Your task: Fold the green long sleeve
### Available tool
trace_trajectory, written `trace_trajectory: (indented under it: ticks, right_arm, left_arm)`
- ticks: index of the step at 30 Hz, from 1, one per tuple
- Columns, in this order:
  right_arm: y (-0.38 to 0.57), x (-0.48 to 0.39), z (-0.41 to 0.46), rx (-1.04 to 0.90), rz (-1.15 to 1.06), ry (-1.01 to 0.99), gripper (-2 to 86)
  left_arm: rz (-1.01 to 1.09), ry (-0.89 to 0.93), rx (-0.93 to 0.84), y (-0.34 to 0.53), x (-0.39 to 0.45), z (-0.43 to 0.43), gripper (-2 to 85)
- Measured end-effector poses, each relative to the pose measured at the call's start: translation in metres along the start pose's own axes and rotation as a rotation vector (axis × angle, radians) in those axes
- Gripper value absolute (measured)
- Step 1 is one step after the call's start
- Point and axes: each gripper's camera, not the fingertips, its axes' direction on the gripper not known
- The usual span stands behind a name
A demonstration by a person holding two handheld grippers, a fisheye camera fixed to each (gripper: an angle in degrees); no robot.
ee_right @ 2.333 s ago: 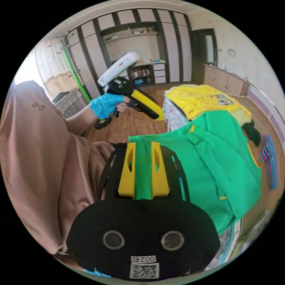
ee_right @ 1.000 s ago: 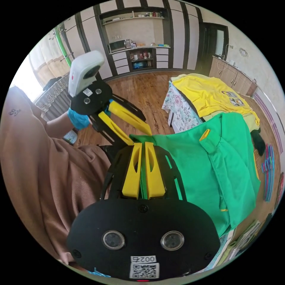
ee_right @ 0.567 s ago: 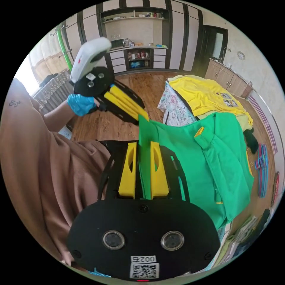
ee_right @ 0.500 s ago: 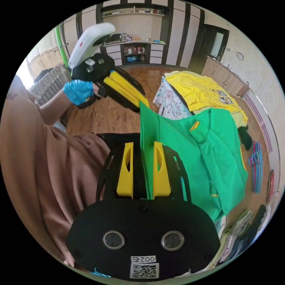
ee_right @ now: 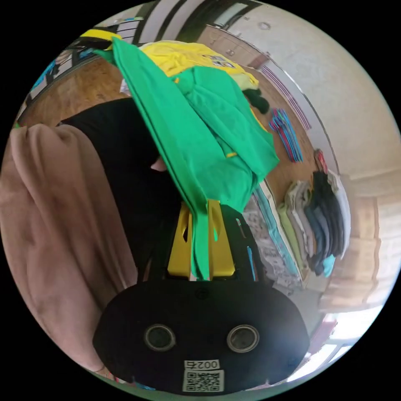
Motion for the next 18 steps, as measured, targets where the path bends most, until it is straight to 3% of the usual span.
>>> trace_trajectory:
  ticks: [7, 14, 18]
  right_arm:
    - [0.07, 0.038, 0.02, -0.065, 0.069, 0.092, 6.5]
    - [0.117, 0.072, 0.04, 0.021, 0.181, -0.038, 3.9]
    - [0.136, 0.094, 0.033, 0.087, 0.224, 0.044, 1.0]
  left_arm:
    - [0.023, 0.008, -0.049, -0.004, -0.005, 0.0, -1.0]
    - [0.013, 0.023, -0.073, -0.003, -0.016, 0.013, -0.9]
    - [0.019, 0.045, -0.113, 0.0, -0.021, 0.029, -0.3]
